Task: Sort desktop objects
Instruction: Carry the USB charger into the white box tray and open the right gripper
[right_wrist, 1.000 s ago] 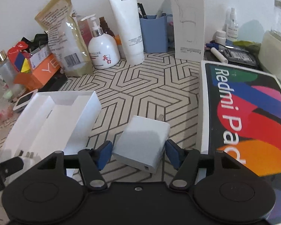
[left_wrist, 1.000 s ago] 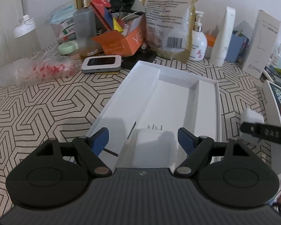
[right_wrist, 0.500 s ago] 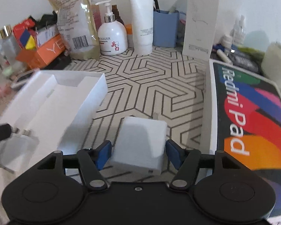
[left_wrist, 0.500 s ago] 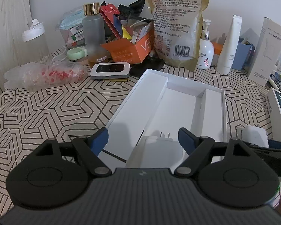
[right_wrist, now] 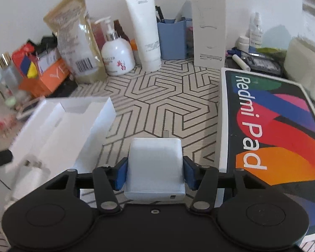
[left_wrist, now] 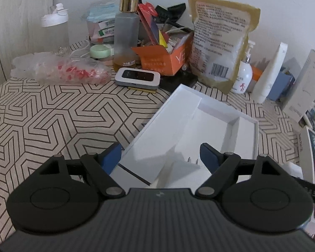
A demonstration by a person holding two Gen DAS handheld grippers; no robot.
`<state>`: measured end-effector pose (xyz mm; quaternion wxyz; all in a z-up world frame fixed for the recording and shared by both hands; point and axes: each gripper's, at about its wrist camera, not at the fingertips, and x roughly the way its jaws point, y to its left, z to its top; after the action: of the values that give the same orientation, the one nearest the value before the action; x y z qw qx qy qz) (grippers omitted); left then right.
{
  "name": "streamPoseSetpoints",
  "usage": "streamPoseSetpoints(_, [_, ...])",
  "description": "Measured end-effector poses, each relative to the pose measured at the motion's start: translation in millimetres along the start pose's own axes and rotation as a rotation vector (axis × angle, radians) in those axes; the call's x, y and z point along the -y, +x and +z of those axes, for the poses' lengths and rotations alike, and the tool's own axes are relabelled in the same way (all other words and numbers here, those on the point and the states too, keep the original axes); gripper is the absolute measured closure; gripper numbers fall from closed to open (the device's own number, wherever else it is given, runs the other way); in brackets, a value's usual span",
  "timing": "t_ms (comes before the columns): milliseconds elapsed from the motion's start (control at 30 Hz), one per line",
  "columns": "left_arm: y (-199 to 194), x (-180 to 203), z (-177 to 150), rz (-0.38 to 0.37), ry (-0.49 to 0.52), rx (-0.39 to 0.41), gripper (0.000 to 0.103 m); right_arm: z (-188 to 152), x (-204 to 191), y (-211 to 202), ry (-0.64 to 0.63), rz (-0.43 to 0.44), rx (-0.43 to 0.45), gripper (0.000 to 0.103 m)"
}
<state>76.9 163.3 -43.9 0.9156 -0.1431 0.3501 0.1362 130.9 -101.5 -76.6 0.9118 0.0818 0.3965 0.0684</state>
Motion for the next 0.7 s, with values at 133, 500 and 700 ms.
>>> streamPoseSetpoints(133, [-12.0,-6.2,3.4,0.008,-0.028,0.045,0.021,-3.0,1.5,-9.8,0.052,0.138,0.064,0.044])
streamPoseSetpoints(500, [-13.9,-10.6,4.8,0.026,-0.010,0.064,0.021,-0.5,-80.6,-7.2,-0.235,0.220,0.202,0.044])
streamPoseSetpoints(700, [-18.4,-10.7,4.7,0.024,-0.003,0.087,0.021,1.5,-114.2,9.1,-0.342,0.246,0.182,0.044])
